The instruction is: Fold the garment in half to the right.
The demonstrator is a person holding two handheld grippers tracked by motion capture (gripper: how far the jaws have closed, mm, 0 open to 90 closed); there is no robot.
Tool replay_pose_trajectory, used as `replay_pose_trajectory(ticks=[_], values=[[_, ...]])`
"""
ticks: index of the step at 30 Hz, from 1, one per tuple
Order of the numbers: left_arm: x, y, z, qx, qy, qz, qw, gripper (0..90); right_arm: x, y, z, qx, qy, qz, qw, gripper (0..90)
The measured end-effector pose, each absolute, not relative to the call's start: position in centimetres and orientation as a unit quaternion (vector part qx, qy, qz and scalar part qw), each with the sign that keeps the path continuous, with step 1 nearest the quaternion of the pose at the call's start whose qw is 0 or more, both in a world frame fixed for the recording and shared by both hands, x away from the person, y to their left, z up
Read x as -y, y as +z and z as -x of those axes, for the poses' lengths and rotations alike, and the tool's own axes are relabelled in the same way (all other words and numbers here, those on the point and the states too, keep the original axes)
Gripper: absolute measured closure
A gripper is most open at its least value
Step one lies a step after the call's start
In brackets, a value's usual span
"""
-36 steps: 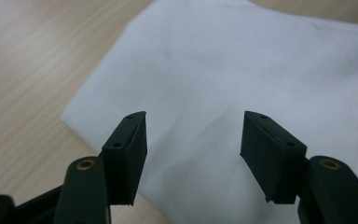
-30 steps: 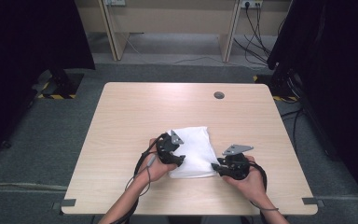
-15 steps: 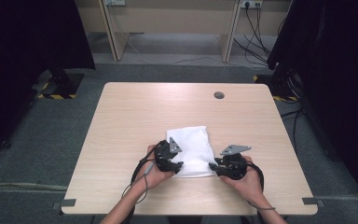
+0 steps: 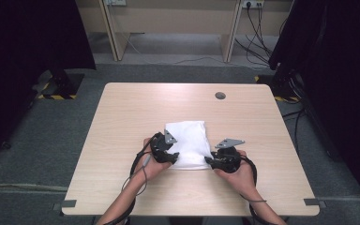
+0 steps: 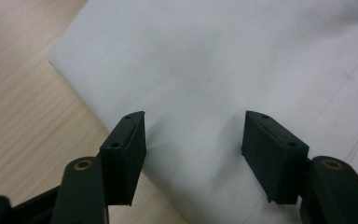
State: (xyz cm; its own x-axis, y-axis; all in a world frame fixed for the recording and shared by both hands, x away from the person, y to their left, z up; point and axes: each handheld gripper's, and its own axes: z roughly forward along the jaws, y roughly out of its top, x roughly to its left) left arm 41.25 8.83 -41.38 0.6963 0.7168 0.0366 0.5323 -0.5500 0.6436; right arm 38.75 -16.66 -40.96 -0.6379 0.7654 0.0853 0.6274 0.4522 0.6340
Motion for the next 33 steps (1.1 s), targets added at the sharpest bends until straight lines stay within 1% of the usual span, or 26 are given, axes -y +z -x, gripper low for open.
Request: replay_pose_trajectory(ticks=[2,3,4,5,6,7,8,9,10,11,12,13,16,19,24,25,26,27,28,29,30,33], values=[[-8.9,-41.4,-41.5,-0.364,0.149,-0.864,0.314,38.1,16.7,-41.0,-39.2,-0.843,0.324,-0.416,0.108,60.3],[-9.1,-41.4,-41.5,-0.369,0.146,-0.860,0.321,37.1,16.8,-40.9,-39.5,-0.840,0.326,-0.420,0.109,56.0],[-9.1,-41.4,-41.5,-0.369,0.146,-0.860,0.321,36.0,16.8,-40.9,-39.5,-0.840,0.326,-0.420,0.109,56.0],[-9.4,-41.2,-41.4,-0.370,0.149,-0.854,0.333,34.5,17.0,-40.5,-39.5,-0.835,0.340,-0.417,0.115,49.8],[-9.4,-41.2,-41.4,-0.370,0.149,-0.854,0.333,32.9,17.0,-40.5,-39.5,-0.835,0.340,-0.417,0.115,49.8],[-9.7,-40.8,-41.1,-0.373,0.150,-0.847,0.348,31.5,17.3,-40.0,-39.4,-0.831,0.352,-0.414,0.121,44.9],[-9.7,-40.8,-41.1,-0.373,0.150,-0.847,0.348,29.6,17.3,-40.0,-39.4,-0.831,0.352,-0.414,0.121,44.9],[-10.0,-40.3,-40.9,-0.376,0.157,-0.841,0.356,28.5,17.7,-39.5,-39.4,-0.829,0.361,-0.409,0.124,38.5],[-10.0,-40.3,-40.9,-0.376,0.157,-0.841,0.356,27.5,17.7,-39.5,-39.4,-0.829,0.361,-0.409,0.124,38.5],[-10.4,-39.5,-40.6,-0.377,0.160,-0.835,0.368,26.8,18.1,-39.1,-39.5,-0.826,0.370,-0.405,0.129,32.9],[-10.4,-39.5,-40.6,-0.377,0.160,-0.835,0.368,26.1,18.2,-38.8,-39.5,-0.825,0.373,-0.405,0.128,29.9],[-10.7,-38.8,-40.3,-0.375,0.165,-0.829,0.381,25.6,18.4,-38.6,-39.6,-0.823,0.379,-0.405,0.127,27.5],[-11.1,-38.0,-40.0,-0.373,0.172,-0.824,0.390,24.3,18.8,-37.9,-39.6,-0.817,0.390,-0.409,0.116,21.9],[-12.4,-36.8,-39.4,-0.380,0.180,-0.811,0.407,23.6,19.1,-37.2,-39.5,-0.816,0.396,-0.407,0.109,18.8],[-14.2,-36.0,-38.7,-0.385,0.193,-0.801,0.416,23.2,19.9,-36.3,-39.2,-0.818,0.398,-0.399,0.111,14.3],[-15.3,-35.6,-38.3,-0.389,0.199,-0.797,0.418,23.1,20.1,-36.2,-39.1,-0.819,0.398,-0.397,0.112,13.9],[-15.3,-35.6,-38.3,-0.389,0.199,-0.797,0.418,23.0,20.1,-36.2,-39.1,-0.819,0.398,-0.397,0.112,13.9],[-16.2,-35.4,-37.9,-0.394,0.202,-0.791,0.422,23.0,20.3,-36.0,-39.0,-0.822,0.395,-0.394,0.113,13.2],[-16.2,-35.4,-37.9,-0.394,0.202,-0.791,0.422,23.0,20.3,-36.0,-39.0,-0.822,0.395,-0.394,0.113,13.2],[-17.1,-35.2,-37.5,-0.398,0.207,-0.786,0.426,22.9,20.6,-35.8,-38.9,-0.822,0.395,-0.394,0.115,13.0],[-17.1,-35.2,-37.5,-0.398,0.207,-0.786,0.426,22.9,20.6,-35.8,-38.9,-0.822,0.395,-0.394,0.115,13.0],[-18.7,-34.9,-36.7,-0.408,0.210,-0.775,0.436,22.9,21.2,-35.4,-38.8,-0.820,0.399,-0.393,0.115,12.5]])
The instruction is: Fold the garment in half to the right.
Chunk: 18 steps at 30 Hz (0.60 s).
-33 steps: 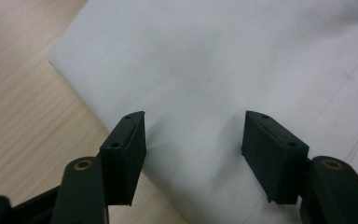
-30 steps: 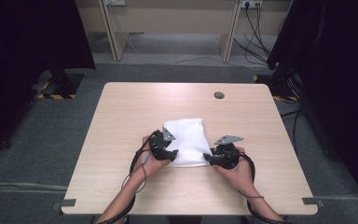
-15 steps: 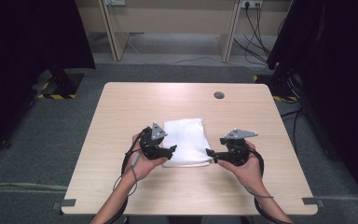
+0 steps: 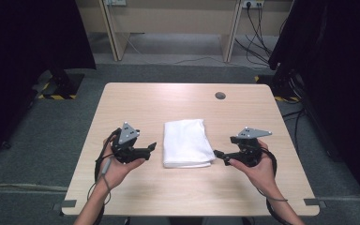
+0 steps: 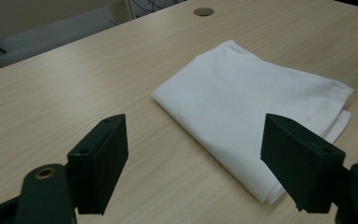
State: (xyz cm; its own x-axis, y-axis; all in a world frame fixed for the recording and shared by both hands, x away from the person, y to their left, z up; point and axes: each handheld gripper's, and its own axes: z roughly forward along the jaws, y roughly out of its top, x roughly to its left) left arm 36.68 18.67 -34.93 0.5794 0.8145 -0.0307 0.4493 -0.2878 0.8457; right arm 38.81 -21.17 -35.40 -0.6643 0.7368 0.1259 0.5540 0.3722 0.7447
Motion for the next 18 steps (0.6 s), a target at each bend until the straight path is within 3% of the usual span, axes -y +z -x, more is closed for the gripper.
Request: replay_pose_trajectory(ticks=[18], values=[[-23.2,-35.0,-33.7,-0.444,0.217,-0.740,0.457,22.6,24.4,-34.5,-37.3,-0.817,0.400,-0.395,0.131,11.9]])
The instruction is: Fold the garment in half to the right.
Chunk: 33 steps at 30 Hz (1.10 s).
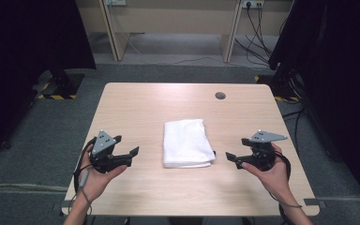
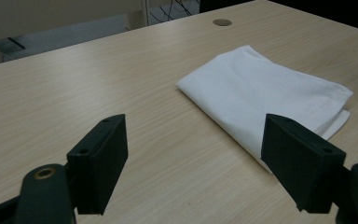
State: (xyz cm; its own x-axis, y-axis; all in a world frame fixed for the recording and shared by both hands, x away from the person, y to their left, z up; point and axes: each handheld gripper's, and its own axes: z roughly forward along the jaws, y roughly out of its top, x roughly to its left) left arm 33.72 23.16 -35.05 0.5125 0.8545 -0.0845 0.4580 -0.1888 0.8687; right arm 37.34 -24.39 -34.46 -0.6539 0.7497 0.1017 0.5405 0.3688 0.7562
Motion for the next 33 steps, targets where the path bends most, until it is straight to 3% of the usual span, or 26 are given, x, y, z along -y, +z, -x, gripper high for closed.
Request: replay_pose_trajectory(ticks=[33], values=[[-27.1,-37.7,-30.4,-0.481,0.214,-0.723,0.448,22.4,31.4,-35.1,-34.2,-0.792,0.399,-0.435,0.155,10.9]])
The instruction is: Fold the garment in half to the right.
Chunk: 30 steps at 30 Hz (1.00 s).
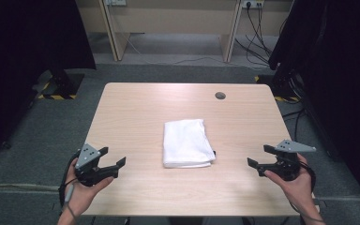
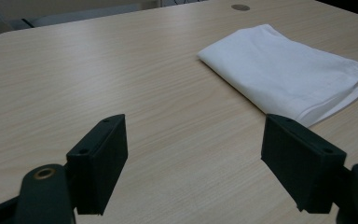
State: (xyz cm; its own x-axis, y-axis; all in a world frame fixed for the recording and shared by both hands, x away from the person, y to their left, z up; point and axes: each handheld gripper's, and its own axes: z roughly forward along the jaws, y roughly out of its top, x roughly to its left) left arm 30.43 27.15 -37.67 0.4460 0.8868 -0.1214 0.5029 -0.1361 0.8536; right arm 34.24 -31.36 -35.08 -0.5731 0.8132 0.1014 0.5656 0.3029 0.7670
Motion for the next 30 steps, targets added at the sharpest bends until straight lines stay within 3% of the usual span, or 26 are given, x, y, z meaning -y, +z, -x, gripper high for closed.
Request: replay_pose_trajectory(ticks=[30], values=[[-29.2,-40.7,-30.4,-0.524,0.215,-0.703,0.431,22.3,34.8,-38.3,-33.4,-0.777,0.371,-0.481,0.163,10.1]])
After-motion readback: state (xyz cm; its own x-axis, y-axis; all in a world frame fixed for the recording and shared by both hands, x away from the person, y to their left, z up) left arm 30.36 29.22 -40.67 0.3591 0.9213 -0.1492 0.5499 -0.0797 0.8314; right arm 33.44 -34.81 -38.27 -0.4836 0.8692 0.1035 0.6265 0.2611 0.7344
